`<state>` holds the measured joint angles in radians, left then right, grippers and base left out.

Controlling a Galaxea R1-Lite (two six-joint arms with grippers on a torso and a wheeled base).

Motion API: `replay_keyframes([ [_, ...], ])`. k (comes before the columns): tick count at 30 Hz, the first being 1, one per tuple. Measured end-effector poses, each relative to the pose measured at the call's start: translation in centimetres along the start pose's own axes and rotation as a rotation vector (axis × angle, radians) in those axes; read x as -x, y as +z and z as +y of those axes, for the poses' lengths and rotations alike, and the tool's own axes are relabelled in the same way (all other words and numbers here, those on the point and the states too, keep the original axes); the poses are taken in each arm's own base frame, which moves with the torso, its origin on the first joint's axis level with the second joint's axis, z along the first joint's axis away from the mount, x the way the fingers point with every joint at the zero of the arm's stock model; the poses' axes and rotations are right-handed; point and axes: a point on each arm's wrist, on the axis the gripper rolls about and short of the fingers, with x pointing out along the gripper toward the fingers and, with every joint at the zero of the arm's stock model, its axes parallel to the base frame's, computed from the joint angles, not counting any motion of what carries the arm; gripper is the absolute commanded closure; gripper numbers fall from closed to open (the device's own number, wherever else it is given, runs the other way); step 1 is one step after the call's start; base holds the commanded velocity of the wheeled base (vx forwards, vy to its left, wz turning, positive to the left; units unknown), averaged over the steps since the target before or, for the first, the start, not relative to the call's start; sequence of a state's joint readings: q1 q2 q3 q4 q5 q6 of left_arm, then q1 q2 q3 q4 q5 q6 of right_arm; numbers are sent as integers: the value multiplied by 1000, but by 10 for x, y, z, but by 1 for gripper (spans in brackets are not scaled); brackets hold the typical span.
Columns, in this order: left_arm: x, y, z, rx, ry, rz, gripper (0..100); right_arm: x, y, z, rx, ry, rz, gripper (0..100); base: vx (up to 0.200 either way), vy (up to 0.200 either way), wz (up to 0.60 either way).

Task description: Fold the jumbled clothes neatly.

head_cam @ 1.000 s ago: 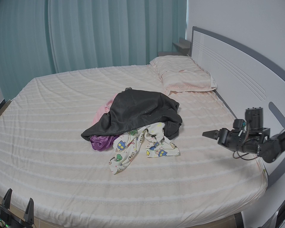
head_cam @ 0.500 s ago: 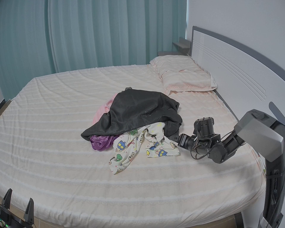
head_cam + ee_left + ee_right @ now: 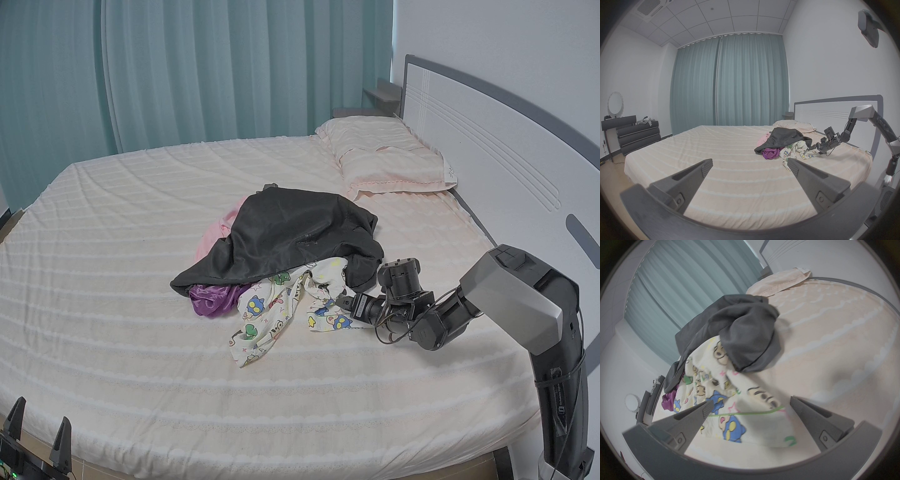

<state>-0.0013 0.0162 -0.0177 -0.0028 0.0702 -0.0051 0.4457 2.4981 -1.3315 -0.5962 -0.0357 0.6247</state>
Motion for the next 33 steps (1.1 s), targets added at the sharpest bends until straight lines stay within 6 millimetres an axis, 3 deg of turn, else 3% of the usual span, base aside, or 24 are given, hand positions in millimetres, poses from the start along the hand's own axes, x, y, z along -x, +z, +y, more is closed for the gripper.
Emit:
replay_keyframes([
  [10, 0, 0, 0, -1, 0, 0, 0, -8, -26, 35, 66, 69, 28, 0, 0, 0, 0],
  [11, 0, 0, 0, 0, 0, 0, 0, -9, -27, 37, 72, 73, 27, 100, 0, 0, 0],
  [24, 0, 0, 0, 0, 0, 0, 0, -18, -37, 34, 160, -1, 32, 100, 0, 0, 0],
  [33, 0, 0, 0, 0, 0, 0, 0, 14, -37, 17, 173, -53, 85, 100, 0, 0, 0],
])
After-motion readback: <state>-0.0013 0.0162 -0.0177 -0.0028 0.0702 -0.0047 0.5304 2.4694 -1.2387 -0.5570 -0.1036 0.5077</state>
